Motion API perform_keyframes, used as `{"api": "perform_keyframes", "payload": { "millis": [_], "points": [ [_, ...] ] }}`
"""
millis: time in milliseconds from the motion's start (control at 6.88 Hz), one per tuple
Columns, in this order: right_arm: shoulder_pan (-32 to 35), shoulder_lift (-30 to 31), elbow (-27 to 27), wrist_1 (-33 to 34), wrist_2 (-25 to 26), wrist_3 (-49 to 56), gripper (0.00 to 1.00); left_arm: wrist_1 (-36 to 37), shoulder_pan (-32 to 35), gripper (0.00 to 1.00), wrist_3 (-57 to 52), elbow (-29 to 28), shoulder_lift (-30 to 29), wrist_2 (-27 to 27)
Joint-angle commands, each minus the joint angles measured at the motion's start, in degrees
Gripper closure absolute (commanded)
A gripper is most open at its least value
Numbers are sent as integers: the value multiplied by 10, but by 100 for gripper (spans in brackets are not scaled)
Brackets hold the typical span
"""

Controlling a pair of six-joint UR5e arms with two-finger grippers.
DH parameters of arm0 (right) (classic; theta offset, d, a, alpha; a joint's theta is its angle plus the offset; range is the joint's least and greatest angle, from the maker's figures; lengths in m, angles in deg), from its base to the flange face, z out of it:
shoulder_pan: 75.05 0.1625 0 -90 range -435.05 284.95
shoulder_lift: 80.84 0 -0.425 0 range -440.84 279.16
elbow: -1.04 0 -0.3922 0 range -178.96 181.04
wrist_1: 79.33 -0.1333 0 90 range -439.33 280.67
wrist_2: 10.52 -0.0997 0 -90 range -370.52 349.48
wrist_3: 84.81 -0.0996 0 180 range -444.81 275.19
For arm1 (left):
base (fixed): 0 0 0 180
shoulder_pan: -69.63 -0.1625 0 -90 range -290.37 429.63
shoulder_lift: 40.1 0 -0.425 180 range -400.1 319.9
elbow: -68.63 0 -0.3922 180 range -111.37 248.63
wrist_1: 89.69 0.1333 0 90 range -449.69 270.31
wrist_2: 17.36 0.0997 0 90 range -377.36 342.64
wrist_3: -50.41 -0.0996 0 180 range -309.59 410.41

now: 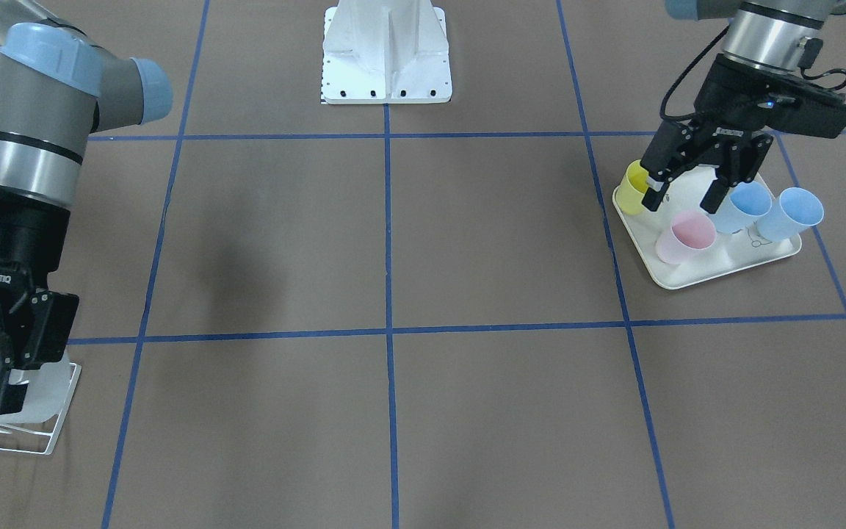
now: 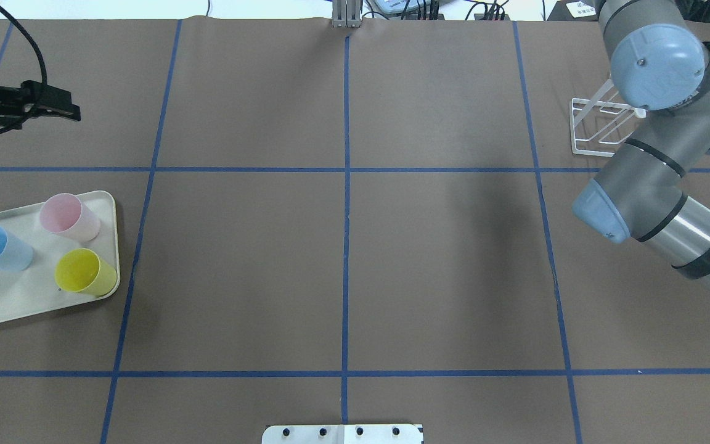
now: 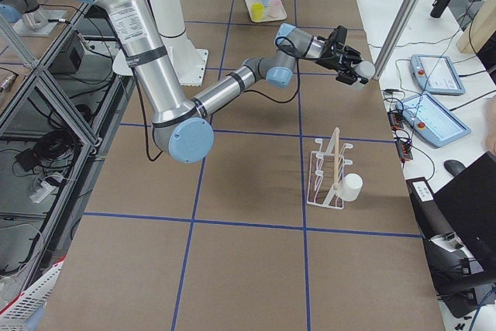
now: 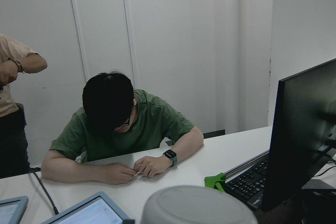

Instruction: Transfer IKEA cup to right arm and place on rack

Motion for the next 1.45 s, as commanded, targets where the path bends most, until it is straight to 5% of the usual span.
{"api": "perform_keyframes", "payload": {
  "millis": [0, 291, 581, 1017, 1308],
  "points": [
    [31, 3, 74, -6, -3, 73, 100, 43, 28, 0, -103, -4, 34, -34],
    [58, 4, 107, -26, -31, 104, 100, 43, 38, 0, -131, -1, 52, -37],
    [58, 46, 126, -168, -45, 120, 100, 43, 39, 0, -130, 2, 52, -43],
    [57, 97, 126, -276, -43, 151, 100, 43, 41, 0, -130, 0, 52, -45],
    [54, 107, 144, -279, -38, 144, 100, 42, 40, 0, -130, -3, 52, -45]
  ]
}}
